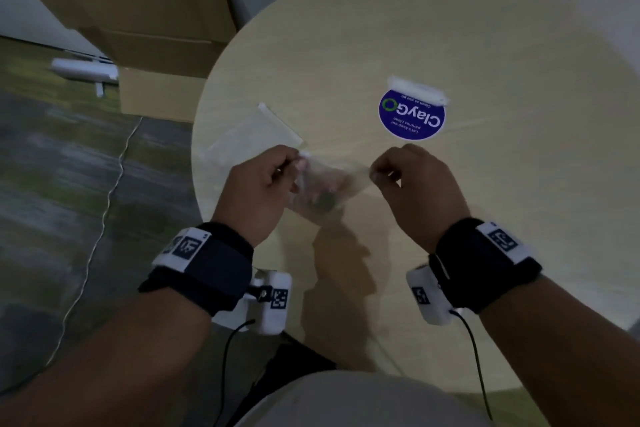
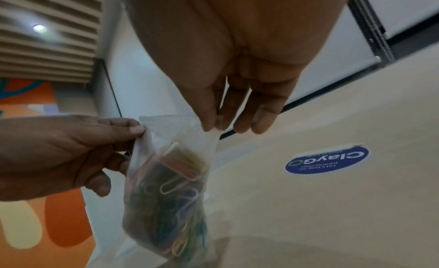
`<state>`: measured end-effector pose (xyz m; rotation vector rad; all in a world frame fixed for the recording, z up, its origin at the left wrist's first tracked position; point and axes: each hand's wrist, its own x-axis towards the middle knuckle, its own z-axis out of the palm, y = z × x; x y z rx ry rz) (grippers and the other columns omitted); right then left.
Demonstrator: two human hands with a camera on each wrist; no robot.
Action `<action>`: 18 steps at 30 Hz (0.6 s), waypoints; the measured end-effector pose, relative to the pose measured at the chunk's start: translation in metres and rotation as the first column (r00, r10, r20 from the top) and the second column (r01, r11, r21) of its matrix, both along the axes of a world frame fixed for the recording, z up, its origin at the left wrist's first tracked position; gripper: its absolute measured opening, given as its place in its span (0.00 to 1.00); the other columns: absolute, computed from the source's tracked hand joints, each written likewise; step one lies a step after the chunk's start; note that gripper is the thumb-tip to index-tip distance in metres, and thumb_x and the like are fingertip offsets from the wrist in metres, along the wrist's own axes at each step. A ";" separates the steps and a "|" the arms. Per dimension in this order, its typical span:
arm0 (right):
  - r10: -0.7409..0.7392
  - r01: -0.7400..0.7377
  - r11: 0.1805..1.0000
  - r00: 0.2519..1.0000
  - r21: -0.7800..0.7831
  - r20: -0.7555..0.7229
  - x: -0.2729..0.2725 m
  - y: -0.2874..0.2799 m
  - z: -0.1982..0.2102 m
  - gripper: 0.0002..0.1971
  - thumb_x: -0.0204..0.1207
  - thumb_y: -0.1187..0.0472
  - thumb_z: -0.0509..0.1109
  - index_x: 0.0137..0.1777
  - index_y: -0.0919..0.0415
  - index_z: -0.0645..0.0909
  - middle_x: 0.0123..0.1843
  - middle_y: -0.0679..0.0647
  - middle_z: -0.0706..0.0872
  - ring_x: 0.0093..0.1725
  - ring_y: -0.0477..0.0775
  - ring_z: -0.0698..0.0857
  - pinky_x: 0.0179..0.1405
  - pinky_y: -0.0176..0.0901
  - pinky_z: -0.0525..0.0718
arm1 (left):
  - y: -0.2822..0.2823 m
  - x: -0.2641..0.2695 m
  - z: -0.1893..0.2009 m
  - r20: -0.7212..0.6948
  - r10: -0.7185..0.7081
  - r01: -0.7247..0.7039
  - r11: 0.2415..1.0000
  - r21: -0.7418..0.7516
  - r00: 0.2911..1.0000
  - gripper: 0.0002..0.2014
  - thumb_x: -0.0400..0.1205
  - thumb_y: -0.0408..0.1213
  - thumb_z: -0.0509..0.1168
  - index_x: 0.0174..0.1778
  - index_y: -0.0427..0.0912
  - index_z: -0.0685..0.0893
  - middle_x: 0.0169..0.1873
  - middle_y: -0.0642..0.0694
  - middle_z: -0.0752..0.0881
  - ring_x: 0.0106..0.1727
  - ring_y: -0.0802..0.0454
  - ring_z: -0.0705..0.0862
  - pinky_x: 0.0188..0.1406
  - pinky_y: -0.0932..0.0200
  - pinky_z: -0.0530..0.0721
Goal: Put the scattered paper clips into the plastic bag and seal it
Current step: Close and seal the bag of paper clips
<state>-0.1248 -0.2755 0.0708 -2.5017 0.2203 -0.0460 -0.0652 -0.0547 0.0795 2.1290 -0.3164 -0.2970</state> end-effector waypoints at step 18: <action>0.074 -0.093 0.988 0.986 0.126 0.150 0.023 0.031 0.009 0.04 0.75 0.54 0.73 0.46 0.49 0.89 0.43 0.48 0.88 0.44 0.54 0.84 0.45 0.47 0.79 | -0.019 0.004 -0.007 0.127 -0.167 0.152 0.981 0.118 0.978 0.09 0.84 0.45 0.58 0.44 0.56 0.83 0.34 0.52 0.87 0.36 0.55 0.85 0.36 0.53 0.83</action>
